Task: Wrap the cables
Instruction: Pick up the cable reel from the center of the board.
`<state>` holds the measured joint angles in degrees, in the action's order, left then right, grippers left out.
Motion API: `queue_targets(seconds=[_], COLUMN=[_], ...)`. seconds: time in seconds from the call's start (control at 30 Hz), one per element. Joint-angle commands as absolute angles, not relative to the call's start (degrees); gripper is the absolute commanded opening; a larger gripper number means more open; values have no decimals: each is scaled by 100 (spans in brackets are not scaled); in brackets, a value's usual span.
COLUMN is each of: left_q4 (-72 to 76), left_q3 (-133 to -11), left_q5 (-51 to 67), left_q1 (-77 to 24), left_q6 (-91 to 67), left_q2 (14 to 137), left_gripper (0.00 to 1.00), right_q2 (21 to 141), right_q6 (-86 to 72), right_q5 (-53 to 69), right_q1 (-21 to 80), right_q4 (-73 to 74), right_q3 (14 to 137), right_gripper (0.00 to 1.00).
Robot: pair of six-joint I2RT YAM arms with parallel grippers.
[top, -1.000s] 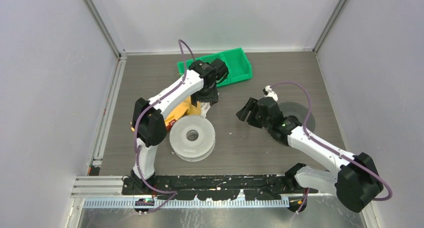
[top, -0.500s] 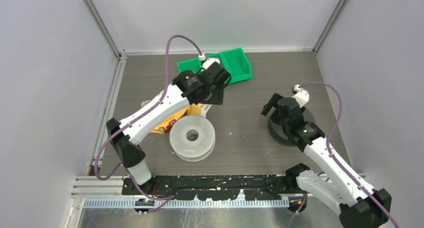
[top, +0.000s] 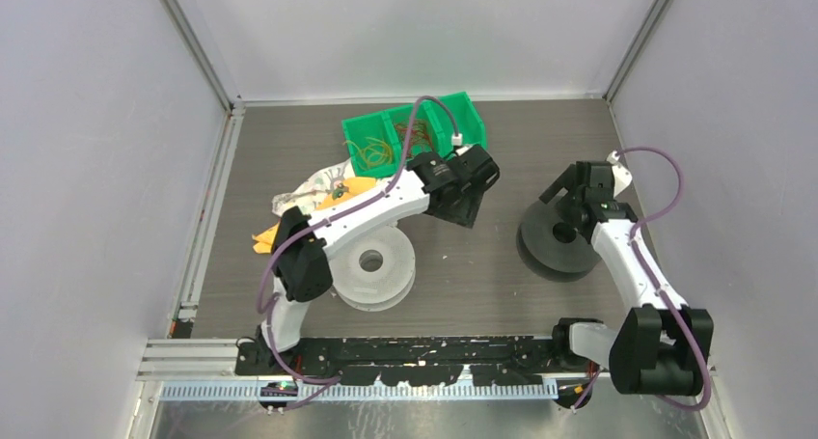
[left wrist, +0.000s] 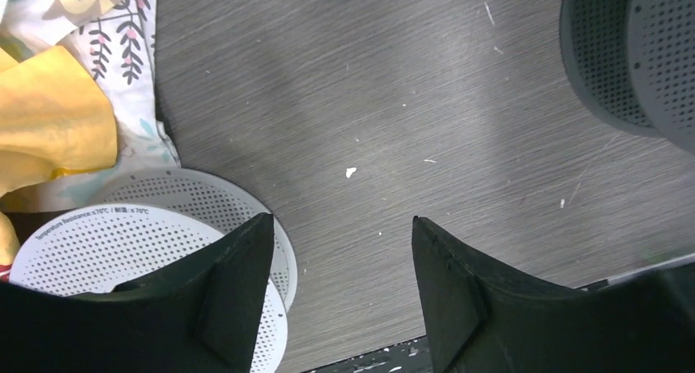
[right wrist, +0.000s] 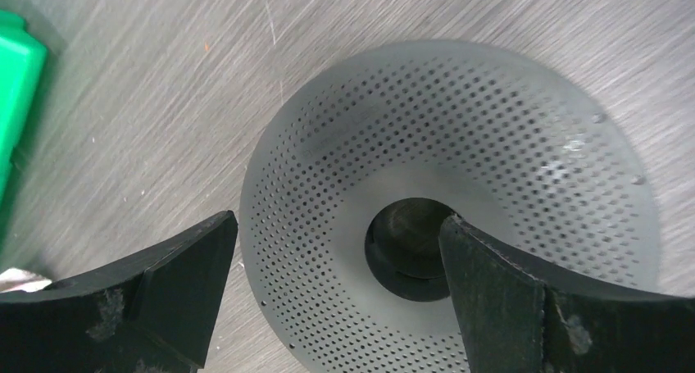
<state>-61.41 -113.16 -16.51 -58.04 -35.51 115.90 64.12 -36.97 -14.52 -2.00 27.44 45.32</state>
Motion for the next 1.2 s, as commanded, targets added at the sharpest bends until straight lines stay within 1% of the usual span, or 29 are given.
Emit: queue_targets(seconds=[0.0, 0.13, 0.23, 0.3, 0.43, 0.5, 0.53, 0.63, 0.7, 0.77, 0.83, 0.93, 1.0, 1.1, 1.17], left_q4=[-5825, -5604, -5490, -5506, -5371, -5315, -5302, -5285, -5214, -5160, -5146, -5260, -5415, -5431, -5372], left_q3=[-11200, -10689, -10487, -10440, -10161, -10022, -9974, -9896, -9844, -9803, -9784, -9773, -9754, -9564, -9404], left_q5=[-1343, -962, -922, -755, -74, -27, -31, -111, -99, -88, -107, -308, -492, -490, -399], left_q1=[-5460, -4980, -4753, -4553, -4014, -3851, -3806, -3690, -3579, -3471, -3349, -3162, -3007, -2740, -2598], left_q6=[-3522, -3666, -3635, -3670, -3858, -3852, -3831, -3773, -3777, -3827, -3883, -4014, -4139, -4235, -4242], left_q2=[10920, 10554, 10371, 10345, 10216, 10080, 10014, 9798, 9667, 9569, 9481, 9377, 9296, 9110, 8990], left_gripper=[64, 64, 64, 64, 63, 63, 63, 63, 64, 64, 64, 64, 64, 64, 64], right_q2=[6732, 6888, 6985, 7152, 7449, 7433, 7389, 7134, 6897, 6733, 6759, 7175, 7662, 8409, 8822], right_q6=[-3740, -4040, -4241, -4142, -3748, -3679, -3558, -3145, -3012, -2900, -2787, -2648, -2600, -2573, -2442], right_q5=[-687, 106, 678, 744, 596, 792, 665, -447, -1041, -1722, -2768, -4124, -4862, -5696, -5993], right_q1=[-229, -220, -156, -10, 858, 1051, 1142, 1464, 1718, 2202, 2839, 3751, 4181, 4780, 5153], right_q4=[2271, 1861, 1488, 1543, 2018, 2155, 2358, 3076, 3243, 3437, 3662, 4120, 4420, 4818, 4885], right_q3=[4540, 4210, 4032, 4159, 4642, 4783, 4910, 5248, 5270, 5288, 5392, 5718, 5950, 6335, 6506], right_gripper=[98, 98, 100, 100, 100, 99, 100, 100, 100, 100, 100, 100, 100, 100, 100])
